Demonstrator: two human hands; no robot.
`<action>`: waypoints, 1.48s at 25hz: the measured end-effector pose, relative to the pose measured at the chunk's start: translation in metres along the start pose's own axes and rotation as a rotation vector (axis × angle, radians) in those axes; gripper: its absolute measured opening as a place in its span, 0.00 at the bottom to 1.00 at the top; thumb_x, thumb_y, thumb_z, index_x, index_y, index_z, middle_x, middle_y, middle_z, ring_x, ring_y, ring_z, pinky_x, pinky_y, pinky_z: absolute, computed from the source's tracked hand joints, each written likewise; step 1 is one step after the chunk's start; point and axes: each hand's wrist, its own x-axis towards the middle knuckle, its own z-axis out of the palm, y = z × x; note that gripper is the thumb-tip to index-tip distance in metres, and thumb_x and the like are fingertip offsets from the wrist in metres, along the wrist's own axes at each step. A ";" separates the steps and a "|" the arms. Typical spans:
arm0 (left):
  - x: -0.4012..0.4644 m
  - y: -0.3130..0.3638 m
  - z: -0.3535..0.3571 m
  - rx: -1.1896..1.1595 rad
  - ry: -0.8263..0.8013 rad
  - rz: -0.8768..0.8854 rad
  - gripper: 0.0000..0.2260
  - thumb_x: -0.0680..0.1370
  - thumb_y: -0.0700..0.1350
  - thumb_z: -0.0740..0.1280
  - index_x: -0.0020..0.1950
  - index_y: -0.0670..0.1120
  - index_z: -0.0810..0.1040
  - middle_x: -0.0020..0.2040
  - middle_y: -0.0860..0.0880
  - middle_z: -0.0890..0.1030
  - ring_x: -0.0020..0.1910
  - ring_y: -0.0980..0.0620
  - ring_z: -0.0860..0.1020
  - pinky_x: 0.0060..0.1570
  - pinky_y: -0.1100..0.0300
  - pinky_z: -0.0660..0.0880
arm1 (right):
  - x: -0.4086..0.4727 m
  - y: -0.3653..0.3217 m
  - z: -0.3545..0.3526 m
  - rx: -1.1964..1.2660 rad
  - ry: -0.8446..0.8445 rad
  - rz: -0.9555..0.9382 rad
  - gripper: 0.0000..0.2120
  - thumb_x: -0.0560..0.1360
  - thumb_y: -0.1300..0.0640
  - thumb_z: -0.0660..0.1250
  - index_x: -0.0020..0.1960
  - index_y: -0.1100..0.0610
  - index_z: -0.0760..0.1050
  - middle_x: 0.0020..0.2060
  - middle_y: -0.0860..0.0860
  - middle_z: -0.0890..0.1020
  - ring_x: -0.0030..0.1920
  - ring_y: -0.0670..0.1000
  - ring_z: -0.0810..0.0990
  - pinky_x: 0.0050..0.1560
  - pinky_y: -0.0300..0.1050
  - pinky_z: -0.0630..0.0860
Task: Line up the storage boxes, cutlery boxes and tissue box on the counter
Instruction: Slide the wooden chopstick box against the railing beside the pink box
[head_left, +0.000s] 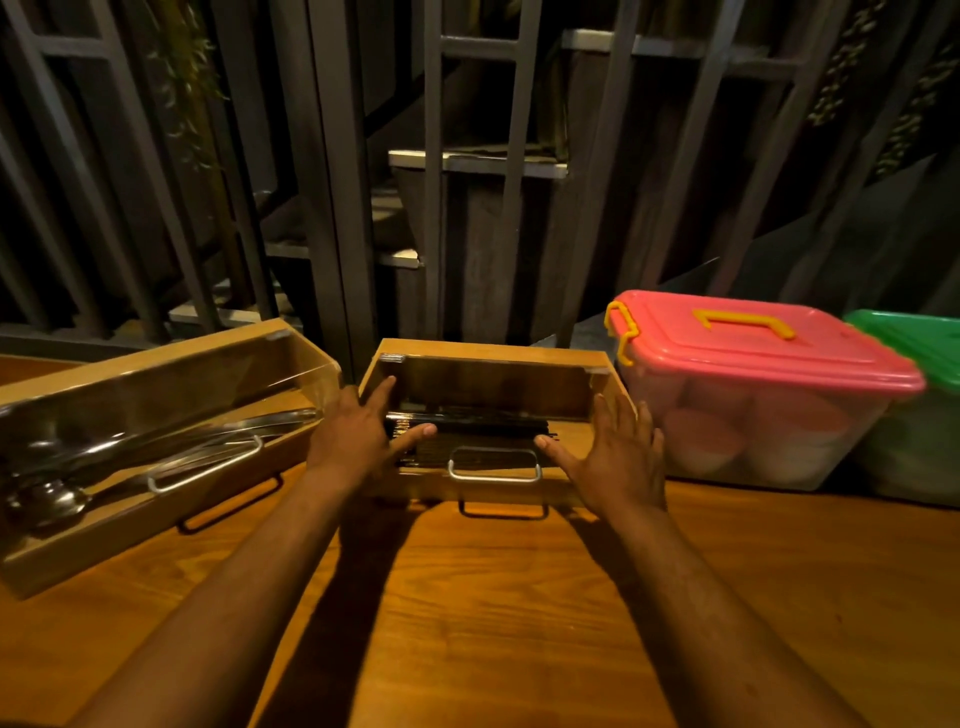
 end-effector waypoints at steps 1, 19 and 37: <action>0.003 0.001 0.001 0.014 0.001 0.005 0.47 0.65 0.79 0.47 0.80 0.56 0.54 0.68 0.38 0.68 0.67 0.38 0.69 0.61 0.43 0.73 | 0.003 0.000 0.001 -0.022 -0.001 -0.011 0.49 0.69 0.21 0.48 0.79 0.53 0.57 0.79 0.54 0.56 0.78 0.60 0.53 0.74 0.62 0.56; 0.034 0.012 0.011 0.062 0.008 0.006 0.45 0.68 0.76 0.49 0.80 0.54 0.54 0.67 0.37 0.69 0.63 0.38 0.73 0.58 0.46 0.73 | 0.034 0.006 0.014 -0.045 -0.066 -0.075 0.44 0.73 0.25 0.43 0.80 0.51 0.52 0.81 0.56 0.48 0.80 0.58 0.46 0.76 0.62 0.49; 0.058 0.011 0.019 0.071 -0.001 0.000 0.48 0.64 0.79 0.44 0.80 0.57 0.52 0.68 0.36 0.68 0.63 0.35 0.73 0.58 0.42 0.74 | 0.051 0.009 0.012 -0.158 -0.090 -0.115 0.40 0.76 0.28 0.48 0.80 0.50 0.49 0.81 0.55 0.51 0.80 0.57 0.48 0.73 0.61 0.54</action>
